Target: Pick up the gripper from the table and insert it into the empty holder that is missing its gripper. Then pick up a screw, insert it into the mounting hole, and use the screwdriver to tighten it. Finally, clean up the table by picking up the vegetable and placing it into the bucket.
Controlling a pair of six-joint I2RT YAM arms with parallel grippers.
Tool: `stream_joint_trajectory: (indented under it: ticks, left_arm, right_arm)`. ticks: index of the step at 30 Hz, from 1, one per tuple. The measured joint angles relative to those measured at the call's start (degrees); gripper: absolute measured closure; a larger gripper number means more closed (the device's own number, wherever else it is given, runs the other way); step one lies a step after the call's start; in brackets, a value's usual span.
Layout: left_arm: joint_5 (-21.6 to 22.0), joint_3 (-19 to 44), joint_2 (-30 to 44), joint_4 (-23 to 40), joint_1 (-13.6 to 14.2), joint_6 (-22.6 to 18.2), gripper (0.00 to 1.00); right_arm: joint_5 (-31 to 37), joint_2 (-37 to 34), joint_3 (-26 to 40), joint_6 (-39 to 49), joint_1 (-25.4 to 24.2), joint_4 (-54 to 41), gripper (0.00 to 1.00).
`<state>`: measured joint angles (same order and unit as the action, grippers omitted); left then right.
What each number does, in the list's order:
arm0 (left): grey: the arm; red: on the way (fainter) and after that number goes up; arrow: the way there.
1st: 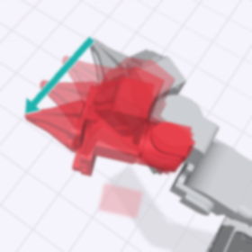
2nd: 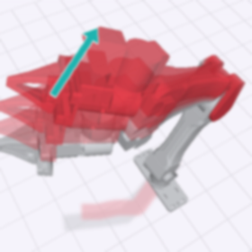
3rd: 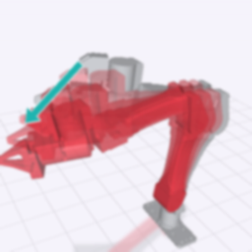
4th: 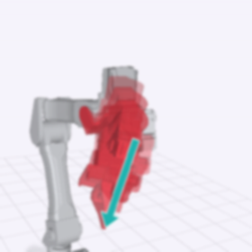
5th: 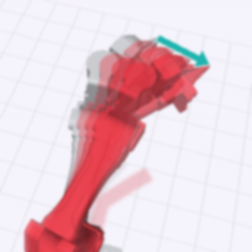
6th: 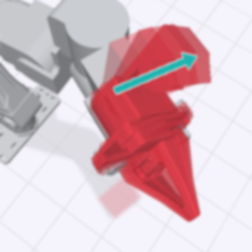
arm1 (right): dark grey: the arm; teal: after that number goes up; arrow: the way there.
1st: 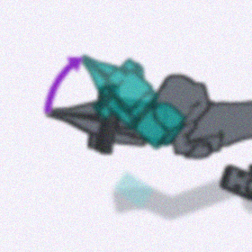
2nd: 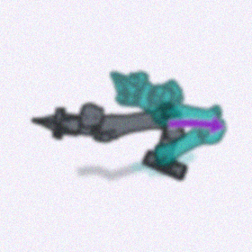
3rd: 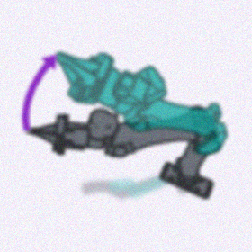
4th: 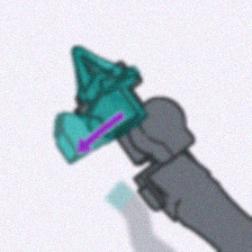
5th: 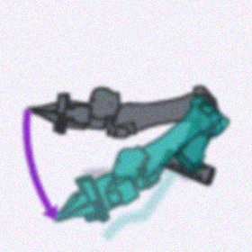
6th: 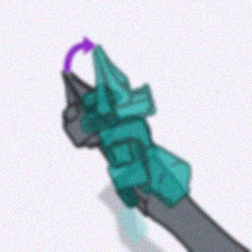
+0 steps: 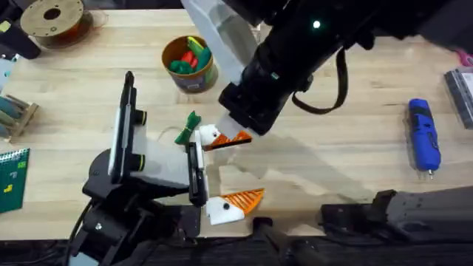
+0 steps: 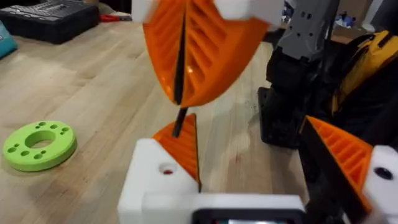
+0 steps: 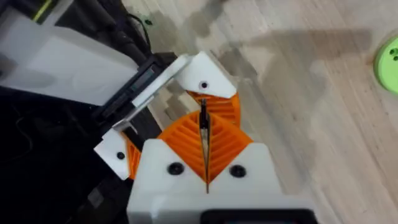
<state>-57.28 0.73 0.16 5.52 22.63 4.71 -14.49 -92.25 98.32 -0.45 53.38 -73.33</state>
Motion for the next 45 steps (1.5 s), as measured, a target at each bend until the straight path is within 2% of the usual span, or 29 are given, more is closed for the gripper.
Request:
stream_joint_trajectory:
  ticks: [9, 45]
  left_arm:
    - [0.0, 0.0, 0.0, -0.02, 0.0, 0.0, 0.014]
    - [1.07, 0.0, 0.15, -0.02, -0.07, 0.52, 0.013]
  right_arm:
    - [0.01, -0.34, 0.0, -0.02, 1.39, 0.42, 0.994]
    - [0.9, -4.52, 0.0, -0.42, 1.39, 2.1, 0.994]
